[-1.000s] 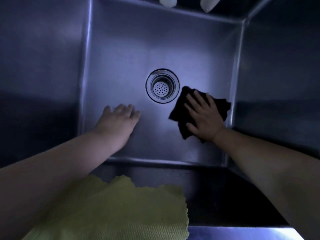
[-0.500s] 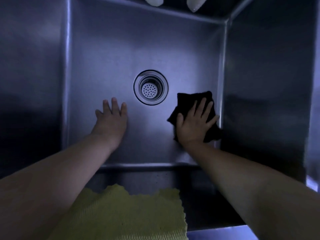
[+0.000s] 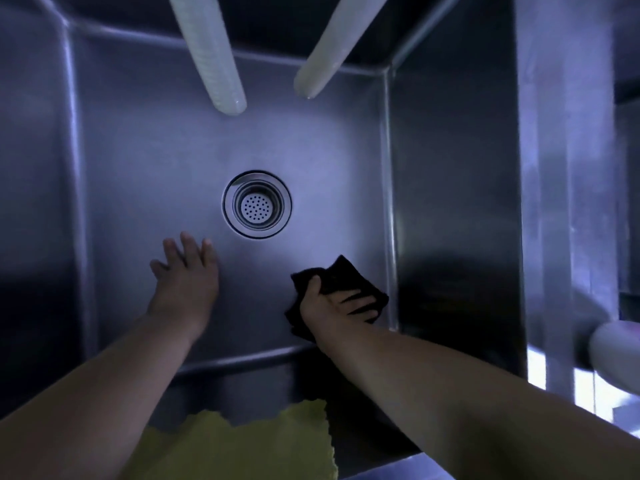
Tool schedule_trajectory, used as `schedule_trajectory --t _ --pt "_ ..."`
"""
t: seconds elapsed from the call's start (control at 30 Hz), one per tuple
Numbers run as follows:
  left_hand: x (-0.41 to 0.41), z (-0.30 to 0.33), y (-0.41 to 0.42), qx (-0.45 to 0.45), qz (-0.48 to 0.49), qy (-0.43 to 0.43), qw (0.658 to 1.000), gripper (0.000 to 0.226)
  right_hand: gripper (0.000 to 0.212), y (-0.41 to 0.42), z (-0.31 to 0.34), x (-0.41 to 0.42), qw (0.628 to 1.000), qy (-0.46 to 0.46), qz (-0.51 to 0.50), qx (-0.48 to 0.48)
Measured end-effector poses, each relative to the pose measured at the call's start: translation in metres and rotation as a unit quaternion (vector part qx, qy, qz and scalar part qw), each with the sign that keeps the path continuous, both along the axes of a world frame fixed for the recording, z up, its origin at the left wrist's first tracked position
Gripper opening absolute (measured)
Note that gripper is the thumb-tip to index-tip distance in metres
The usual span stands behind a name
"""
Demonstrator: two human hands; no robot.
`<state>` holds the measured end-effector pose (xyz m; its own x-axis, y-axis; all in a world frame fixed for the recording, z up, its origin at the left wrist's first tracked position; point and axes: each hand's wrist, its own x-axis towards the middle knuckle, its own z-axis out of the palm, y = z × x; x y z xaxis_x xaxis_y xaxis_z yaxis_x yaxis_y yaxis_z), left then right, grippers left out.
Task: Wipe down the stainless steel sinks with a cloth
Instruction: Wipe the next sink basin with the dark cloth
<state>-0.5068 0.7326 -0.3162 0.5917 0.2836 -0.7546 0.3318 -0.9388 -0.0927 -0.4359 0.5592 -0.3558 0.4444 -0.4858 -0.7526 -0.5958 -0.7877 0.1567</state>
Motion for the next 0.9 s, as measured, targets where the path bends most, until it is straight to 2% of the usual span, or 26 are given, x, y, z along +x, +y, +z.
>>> schedule_trajectory --t 0.07,0.13,0.23,0.3,0.37,0.43,0.53,0.63,0.73,0.9 --pt "-0.001 -0.001 0.001 0.004 -0.010 0.004 1.000 0.087 0.092 -0.003 -0.002 0.005 0.997 -0.051 0.042 -0.036" --pt "-0.001 -0.001 0.001 0.010 -0.013 0.007 1.000 0.091 0.090 -0.012 -0.004 0.009 0.980 -0.128 0.146 -0.048" --pt "-0.001 -0.003 0.002 0.011 -0.008 0.007 1.000 0.092 0.087 -0.027 -0.009 0.023 0.928 -0.207 0.307 -0.033" --pt "0.000 -0.006 0.002 0.008 -0.006 0.009 1.000 0.090 0.084 -0.029 -0.011 0.042 0.899 -0.240 0.365 -0.031" --pt "0.000 -0.008 0.002 -0.012 0.011 -0.004 1.000 0.084 0.083 -0.026 -0.014 0.065 0.867 -0.268 0.420 -0.023" --pt "0.001 -0.004 0.002 -0.037 0.033 -0.043 0.998 0.067 0.083 -0.019 -0.015 0.092 0.833 -0.283 0.476 -0.019" --pt "-0.002 -0.008 0.004 -0.031 0.026 -0.028 0.999 0.067 0.081 -0.007 -0.016 0.141 0.784 -0.289 0.550 0.000" --pt "-0.003 -0.015 0.003 -0.010 0.021 -0.006 1.000 0.087 0.075 0.013 -0.017 0.193 0.740 -0.294 0.604 0.034" --pt "-0.004 -0.016 0.003 -0.003 0.002 -0.001 1.000 0.089 0.073 0.041 -0.018 0.237 0.727 -0.301 0.616 0.042" --pt "-0.004 -0.013 0.002 0.006 -0.015 0.015 1.000 0.100 0.070 0.060 -0.021 0.262 0.745 -0.298 0.595 0.032"
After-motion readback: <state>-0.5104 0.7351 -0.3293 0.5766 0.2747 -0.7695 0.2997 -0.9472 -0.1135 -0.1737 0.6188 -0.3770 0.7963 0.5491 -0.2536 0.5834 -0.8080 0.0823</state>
